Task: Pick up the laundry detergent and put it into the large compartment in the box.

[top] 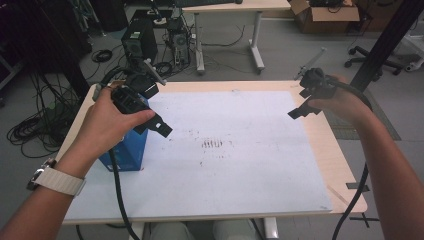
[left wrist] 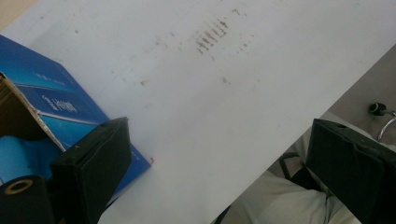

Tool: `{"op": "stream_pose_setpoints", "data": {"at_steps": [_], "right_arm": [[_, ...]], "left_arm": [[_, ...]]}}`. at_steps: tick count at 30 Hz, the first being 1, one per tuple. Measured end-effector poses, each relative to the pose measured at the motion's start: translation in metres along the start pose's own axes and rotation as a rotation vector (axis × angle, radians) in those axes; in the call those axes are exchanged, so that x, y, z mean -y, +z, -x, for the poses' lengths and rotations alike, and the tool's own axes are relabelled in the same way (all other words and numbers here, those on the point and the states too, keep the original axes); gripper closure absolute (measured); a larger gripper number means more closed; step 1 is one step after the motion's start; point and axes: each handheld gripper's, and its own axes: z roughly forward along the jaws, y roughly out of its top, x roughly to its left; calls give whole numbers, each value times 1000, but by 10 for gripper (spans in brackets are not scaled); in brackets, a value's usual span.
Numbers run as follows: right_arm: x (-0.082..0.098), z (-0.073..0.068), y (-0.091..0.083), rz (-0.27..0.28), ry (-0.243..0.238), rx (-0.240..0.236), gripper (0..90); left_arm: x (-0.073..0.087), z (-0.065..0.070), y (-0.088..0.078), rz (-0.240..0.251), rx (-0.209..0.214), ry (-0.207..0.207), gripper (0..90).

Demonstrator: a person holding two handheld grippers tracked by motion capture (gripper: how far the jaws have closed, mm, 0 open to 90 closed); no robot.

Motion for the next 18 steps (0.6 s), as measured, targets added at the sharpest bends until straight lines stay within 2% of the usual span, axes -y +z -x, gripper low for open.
{"op": "stream_pose_setpoints", "data": {"at_steps": [7, 9, 18], "right_arm": [[-1, 0, 1, 2, -7, -3, 75], [-1, 1, 1, 7, -6, -2, 75], [1, 0, 5, 9, 0, -4, 72]], "left_arm": [[-1, 3, 3, -9, 5, -4, 37], [-2, 3, 5, -18, -5, -12, 40], [-5, 5, 8, -10, 9, 1, 41]]}}
